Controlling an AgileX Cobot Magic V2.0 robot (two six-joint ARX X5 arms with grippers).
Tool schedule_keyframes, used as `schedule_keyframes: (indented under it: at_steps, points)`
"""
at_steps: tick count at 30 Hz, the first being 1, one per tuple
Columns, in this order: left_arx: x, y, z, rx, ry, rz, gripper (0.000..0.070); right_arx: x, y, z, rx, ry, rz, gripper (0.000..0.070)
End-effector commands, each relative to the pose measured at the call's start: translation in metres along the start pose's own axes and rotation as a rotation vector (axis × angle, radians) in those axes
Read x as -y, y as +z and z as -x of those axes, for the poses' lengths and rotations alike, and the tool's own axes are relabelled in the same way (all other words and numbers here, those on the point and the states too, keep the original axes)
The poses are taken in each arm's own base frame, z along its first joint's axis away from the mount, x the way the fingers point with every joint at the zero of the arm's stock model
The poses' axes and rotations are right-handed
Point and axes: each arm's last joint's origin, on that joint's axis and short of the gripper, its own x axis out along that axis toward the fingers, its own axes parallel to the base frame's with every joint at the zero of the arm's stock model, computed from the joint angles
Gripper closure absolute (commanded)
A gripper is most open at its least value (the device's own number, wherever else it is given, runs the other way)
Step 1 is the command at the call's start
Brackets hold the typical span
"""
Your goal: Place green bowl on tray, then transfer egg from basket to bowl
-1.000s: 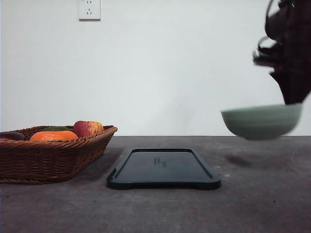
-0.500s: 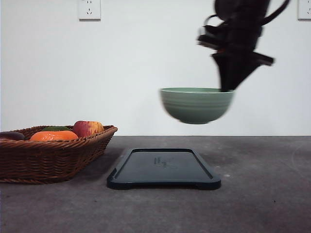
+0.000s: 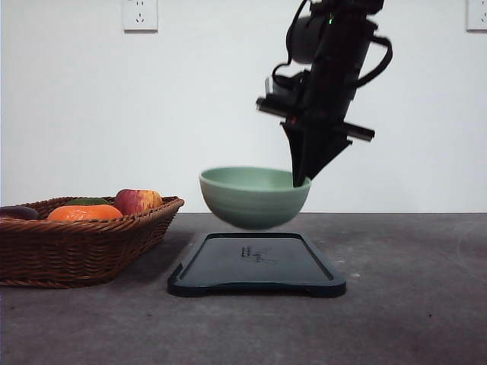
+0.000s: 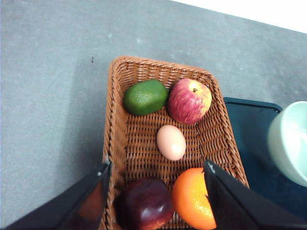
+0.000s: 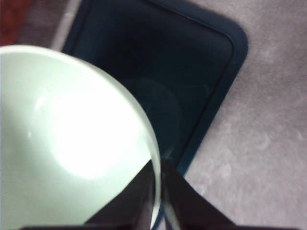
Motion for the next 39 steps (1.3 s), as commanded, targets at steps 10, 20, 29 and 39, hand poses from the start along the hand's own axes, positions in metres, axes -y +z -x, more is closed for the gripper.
schedule_keyframes:
  at_steps: [10,20,29,39]
  points:
    - [0.002,0.007,0.003,0.021,-0.006,-0.004,0.031,0.0,0.007,-0.028,-0.022,-0.006,-0.011,0.07]
    - [0.002,0.007,0.003,0.02,-0.006,-0.004,0.0309,0.0,0.004,-0.037,-0.056,-0.009,-0.014,0.0613]
    - [0.002,0.006,0.003,0.015,-0.005,-0.003,0.0309,-0.004,0.007,-0.025,-0.03,0.004,-0.011,0.0431]
    - [0.001,0.004,0.003,-0.004,-0.002,0.001,0.031,-0.022,0.002,0.012,0.195,-0.008,0.061,0.0433]
